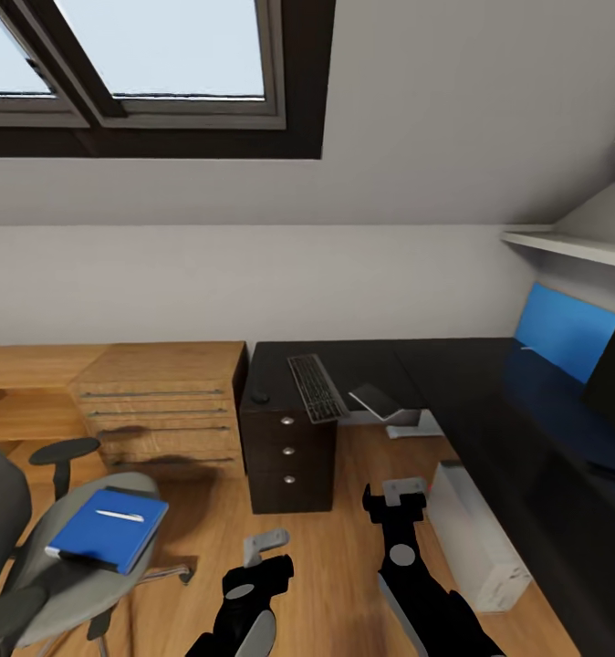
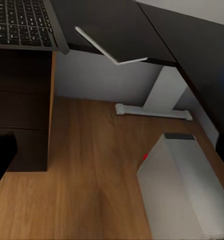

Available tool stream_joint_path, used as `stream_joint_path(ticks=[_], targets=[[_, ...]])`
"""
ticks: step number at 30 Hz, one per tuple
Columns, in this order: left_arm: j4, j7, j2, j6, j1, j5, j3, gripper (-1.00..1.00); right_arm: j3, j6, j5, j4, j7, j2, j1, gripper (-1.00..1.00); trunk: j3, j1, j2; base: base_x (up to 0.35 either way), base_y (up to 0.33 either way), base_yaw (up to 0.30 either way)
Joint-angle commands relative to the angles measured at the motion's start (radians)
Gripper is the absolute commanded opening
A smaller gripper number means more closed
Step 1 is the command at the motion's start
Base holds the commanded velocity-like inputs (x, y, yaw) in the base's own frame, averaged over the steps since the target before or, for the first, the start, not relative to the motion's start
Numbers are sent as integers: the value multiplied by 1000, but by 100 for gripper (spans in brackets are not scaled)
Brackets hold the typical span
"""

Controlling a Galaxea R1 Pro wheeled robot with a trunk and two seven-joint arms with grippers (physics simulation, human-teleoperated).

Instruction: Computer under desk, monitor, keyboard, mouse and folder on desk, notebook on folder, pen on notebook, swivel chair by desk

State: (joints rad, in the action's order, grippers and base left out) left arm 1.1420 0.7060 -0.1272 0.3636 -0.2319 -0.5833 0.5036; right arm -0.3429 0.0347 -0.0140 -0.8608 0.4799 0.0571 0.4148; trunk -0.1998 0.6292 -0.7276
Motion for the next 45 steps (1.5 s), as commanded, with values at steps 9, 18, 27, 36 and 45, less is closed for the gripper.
stream_joint_path(ticks=[9,18,27,36,45], targets=[[5,6,1,3,-1,-7,1,100,-3,-55,1,-12,3,0,1,100,-2,1,-1,325,120,0],[4,7,0,4,-1,-6,2,100,2,-105,4,-22,1,-4,1,100,-2,1,-1,320,28,0],[6,6,1,3,-1,-6,1,100,121,-72,310,-38,-268,-47,1,100,-2,1,-1,318,-118,0],[17,12,1,5,-1,-6,-2,100,251,312,876,-41,-628,-165,1,100,-2,1,-1,179,-73,0],[98,16,1,5,-1,-14,-8,100,269,344,991,-41,-654,-152,1,100,-20,24,-43,11,-4,0]])
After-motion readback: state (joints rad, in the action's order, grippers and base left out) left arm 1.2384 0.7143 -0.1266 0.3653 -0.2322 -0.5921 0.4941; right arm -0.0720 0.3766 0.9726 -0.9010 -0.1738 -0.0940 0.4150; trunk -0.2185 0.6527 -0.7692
